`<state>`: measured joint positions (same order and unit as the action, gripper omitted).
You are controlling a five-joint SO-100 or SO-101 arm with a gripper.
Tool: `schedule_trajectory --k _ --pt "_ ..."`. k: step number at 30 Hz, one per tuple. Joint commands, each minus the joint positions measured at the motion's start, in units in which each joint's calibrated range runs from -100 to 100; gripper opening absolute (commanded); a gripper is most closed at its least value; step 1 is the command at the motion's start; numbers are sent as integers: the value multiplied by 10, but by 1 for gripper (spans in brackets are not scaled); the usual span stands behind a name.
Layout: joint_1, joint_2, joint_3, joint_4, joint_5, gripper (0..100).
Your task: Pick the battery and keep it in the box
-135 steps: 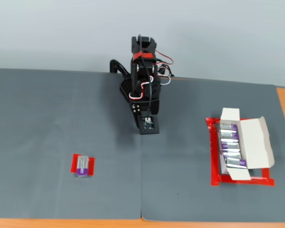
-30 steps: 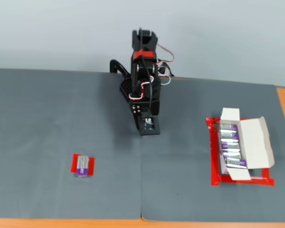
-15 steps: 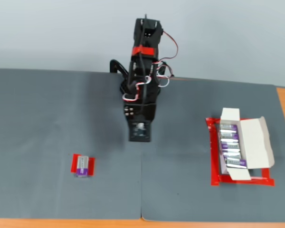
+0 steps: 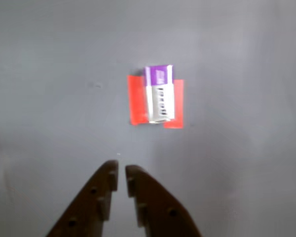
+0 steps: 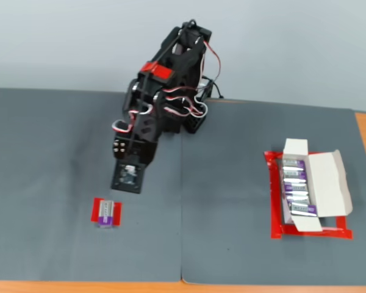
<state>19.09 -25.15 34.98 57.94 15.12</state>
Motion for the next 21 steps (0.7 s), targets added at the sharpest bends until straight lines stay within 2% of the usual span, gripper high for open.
schedule_trajectory --k 1,14,21 --pt "27 26 -55 -7 22 2" --pt "45 221 -230 -8 35 2" --pt "43 286 -272 -8 35 2"
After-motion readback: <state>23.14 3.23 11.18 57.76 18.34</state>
